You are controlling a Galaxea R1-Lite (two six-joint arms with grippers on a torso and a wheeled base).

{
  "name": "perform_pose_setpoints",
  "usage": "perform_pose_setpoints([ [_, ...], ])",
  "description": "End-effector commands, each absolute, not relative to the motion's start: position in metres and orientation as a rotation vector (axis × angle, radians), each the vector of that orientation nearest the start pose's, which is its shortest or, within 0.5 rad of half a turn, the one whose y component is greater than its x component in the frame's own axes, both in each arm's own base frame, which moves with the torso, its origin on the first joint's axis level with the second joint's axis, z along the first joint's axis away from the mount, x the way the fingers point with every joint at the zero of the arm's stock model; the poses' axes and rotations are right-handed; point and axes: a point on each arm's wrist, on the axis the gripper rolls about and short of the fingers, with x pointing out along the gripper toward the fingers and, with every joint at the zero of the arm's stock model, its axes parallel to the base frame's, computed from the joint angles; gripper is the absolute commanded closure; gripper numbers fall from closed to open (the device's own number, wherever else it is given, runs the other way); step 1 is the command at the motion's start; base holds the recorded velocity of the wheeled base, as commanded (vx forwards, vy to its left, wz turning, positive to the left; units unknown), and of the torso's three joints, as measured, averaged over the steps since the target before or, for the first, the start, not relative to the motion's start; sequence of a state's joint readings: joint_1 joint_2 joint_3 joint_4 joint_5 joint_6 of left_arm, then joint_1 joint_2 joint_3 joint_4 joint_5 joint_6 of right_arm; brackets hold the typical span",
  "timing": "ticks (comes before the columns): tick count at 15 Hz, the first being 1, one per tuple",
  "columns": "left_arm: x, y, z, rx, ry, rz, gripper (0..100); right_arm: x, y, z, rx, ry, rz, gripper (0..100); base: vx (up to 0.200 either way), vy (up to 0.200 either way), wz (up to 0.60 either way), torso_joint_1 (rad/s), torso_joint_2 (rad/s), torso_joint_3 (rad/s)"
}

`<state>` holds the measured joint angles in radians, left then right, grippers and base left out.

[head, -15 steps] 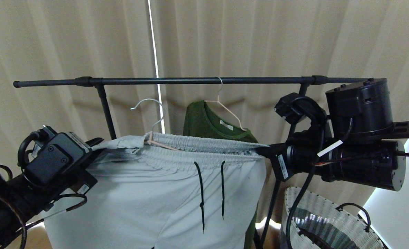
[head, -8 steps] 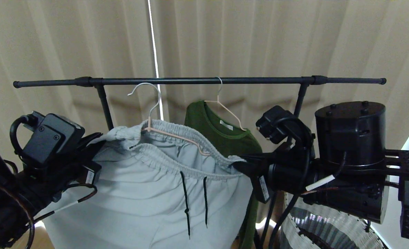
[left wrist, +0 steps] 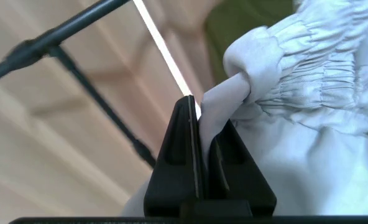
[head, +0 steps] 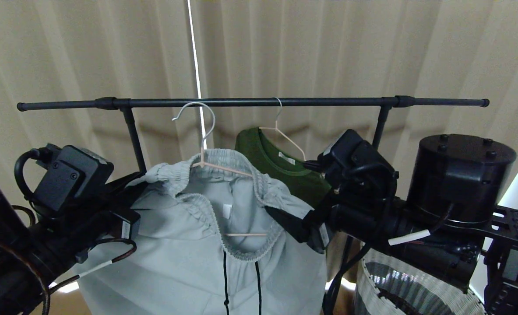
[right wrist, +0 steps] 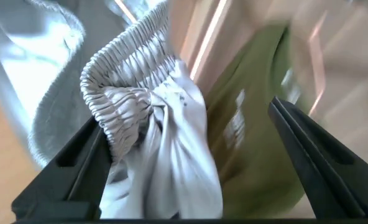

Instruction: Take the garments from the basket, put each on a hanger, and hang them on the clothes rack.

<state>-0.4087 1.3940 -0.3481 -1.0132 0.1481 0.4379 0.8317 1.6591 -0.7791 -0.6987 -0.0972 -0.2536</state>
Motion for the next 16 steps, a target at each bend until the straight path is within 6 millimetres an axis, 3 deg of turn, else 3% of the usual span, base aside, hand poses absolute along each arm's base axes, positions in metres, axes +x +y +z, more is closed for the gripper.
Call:
perform_pose_setpoints([
  [1,0.189,-0.078,0.180,0.443,-0.026,-0.248,100,0.201,0.218,0.179,-0.369,0.105,0.767,0,0.000,0.000,0.00,0.000,0.00,0.000],
  [4,0.189,-0.075,0.183,0.442,-0.018,-0.156,100,0.203,0.210,0.176,-0.383,0.116,0.748,0,0.000,0.000,0.00,0.000,0.00,0.000],
  [8,0.186,-0.077,0.180,0.445,-0.012,-0.175,100,0.203,0.204,0.176,-0.381,0.119,0.737,0,0.000,0.000,0.00,0.000,0.00,0.000],
  [11,0.181,-0.088,0.179,0.446,-0.022,-0.234,100,0.212,0.215,0.189,-0.431,0.051,0.738,0,0.000,0.000,0.00,0.000,0.00,0.000],
  [16,0.174,-0.094,0.177,0.441,-0.046,-0.278,100,0.233,0.236,0.185,-0.518,0.016,0.740,0,0.000,0.000,0.00,0.000,0.00,0.000],
])
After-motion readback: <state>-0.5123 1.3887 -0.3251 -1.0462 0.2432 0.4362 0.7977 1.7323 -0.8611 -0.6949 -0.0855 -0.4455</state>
